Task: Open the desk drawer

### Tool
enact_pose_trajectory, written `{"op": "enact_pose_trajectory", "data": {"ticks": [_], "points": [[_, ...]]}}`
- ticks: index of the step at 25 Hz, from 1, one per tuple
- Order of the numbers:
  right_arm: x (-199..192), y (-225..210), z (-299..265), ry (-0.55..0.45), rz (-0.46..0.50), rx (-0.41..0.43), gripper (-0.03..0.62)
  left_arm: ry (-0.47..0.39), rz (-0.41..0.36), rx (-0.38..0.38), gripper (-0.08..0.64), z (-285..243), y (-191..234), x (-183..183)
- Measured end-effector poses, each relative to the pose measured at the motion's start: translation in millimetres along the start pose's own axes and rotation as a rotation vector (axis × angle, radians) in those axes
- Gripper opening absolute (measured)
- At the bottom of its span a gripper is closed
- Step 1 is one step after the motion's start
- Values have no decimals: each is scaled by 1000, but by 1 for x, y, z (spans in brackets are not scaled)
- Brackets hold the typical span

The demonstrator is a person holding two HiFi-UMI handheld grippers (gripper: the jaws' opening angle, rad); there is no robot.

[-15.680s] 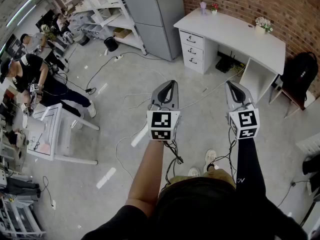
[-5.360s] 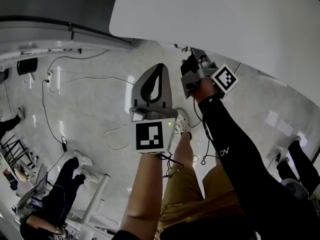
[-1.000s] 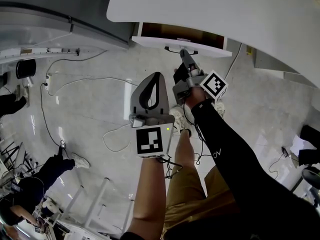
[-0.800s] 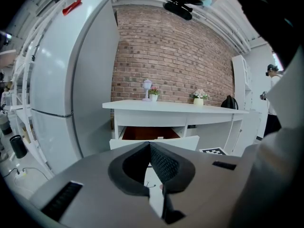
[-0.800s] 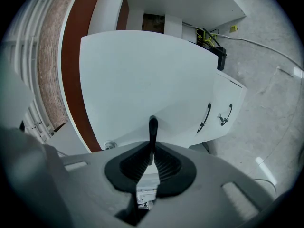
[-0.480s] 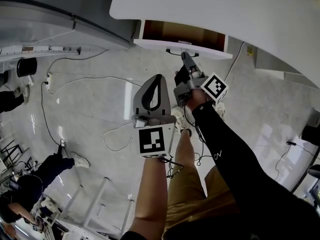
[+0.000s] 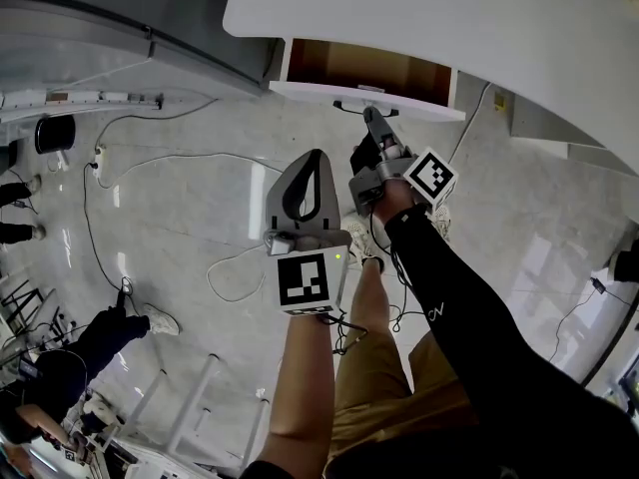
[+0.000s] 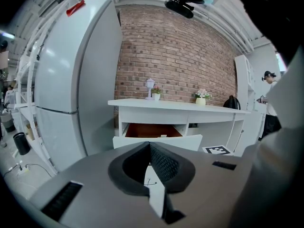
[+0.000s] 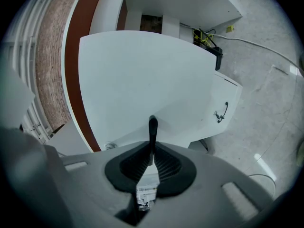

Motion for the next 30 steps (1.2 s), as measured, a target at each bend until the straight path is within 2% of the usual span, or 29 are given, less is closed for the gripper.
{"op": "enact_pose_trajectory", "data": {"ticks": [8,30], "points": [[-3,-4,2,14,-33,-10,26,10,-2,-2,7,-12,1,0],[-10,-14,21,36,-17,-59,26,31,5,-4,6,-9,9,-9]]}}
Point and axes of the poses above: the fingertips, and each gripper's own axes: z backward along the fingers, y to its left, x out of its top, the point moved 9 cm from there along z, backward along the fingers, and after that the axes turned 4 degrees about -z, right-handed, at the moved point
